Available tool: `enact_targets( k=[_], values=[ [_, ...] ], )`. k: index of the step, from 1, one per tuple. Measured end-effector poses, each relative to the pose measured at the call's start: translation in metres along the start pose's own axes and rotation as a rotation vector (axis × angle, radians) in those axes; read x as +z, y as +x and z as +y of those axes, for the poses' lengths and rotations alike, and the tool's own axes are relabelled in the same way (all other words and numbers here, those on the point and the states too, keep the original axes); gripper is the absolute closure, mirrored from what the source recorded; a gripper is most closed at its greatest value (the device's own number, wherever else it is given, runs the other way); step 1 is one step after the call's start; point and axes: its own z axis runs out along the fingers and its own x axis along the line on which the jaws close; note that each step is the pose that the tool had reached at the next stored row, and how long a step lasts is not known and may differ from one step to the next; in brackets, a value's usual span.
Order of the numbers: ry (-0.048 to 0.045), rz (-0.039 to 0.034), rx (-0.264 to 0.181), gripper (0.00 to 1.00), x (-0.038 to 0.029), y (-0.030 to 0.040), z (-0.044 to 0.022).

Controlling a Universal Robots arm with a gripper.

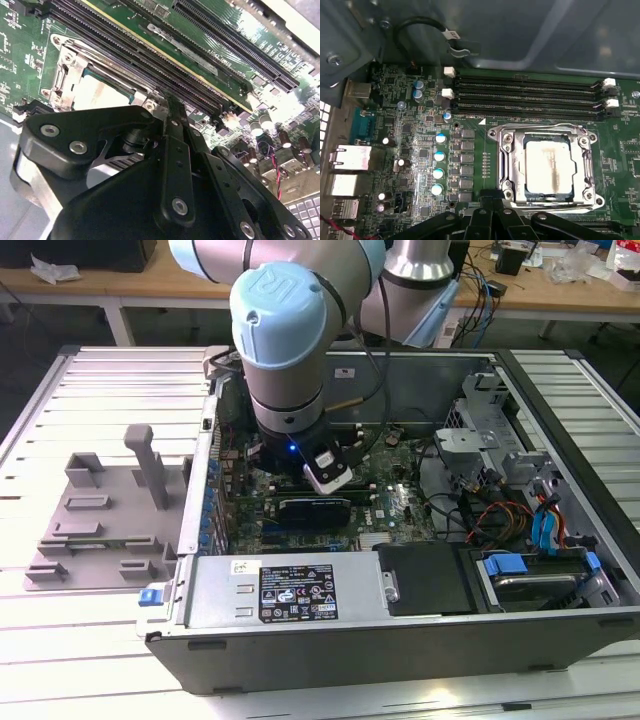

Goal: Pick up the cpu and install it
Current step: 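Install the second cpu locking lever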

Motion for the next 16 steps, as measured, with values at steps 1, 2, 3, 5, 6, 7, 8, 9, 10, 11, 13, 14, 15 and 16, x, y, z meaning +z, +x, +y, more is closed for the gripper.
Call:
enact_targets(
  k=[1,2,3,5,6,7,8,9,10,11,13,14,15,16],
  values=[
    [0.0078,0.0003,0.0,0.89,0.0,0.0001,0.0],
    [0.0193,0.0009,-0.002,0.89,0.0001,-0.0001,0.0],
    [0.0205,0.0009,-0.002,0.89,-0.0002,-0.0001,0.0001],
    [0.024,0.0011,-0.002,0.89,-0.0027,-0.0002,0.0007],
    [0.0257,0.0012,-0.002,0.89,-0.0043,-0.0004,0.0011],
    [0.0289,0.0013,-0.002,0.89,-0.0071,-0.0007,0.002],
    [0.0352,0.0015,-0.003,0.89,-0.0125,-0.0013,0.0037],
    [0.0373,0.0016,-0.003,0.89,-0.0149,-0.0016,0.0045],
    [0.0396,0.0017,-0.003,0.89,-0.0175,-0.0019,0.0053],
    [0.0431,0.0019,-0.003,0.89,-0.0222,-0.0024,0.0067],
    [0.046,0.002,-0.003,0.89,-0.0275,-0.0031,0.0085],
    [0.0469,0.002,-0.003,0.89,-0.0303,-0.0035,0.0095],
    [0.0473,0.0017,-0.003,0.89,-0.0315,-0.0036,0.0111],
    [0.0473,0.0019,-0.003,0.89,-0.0312,-0.0042,0.0123]
  ],
)
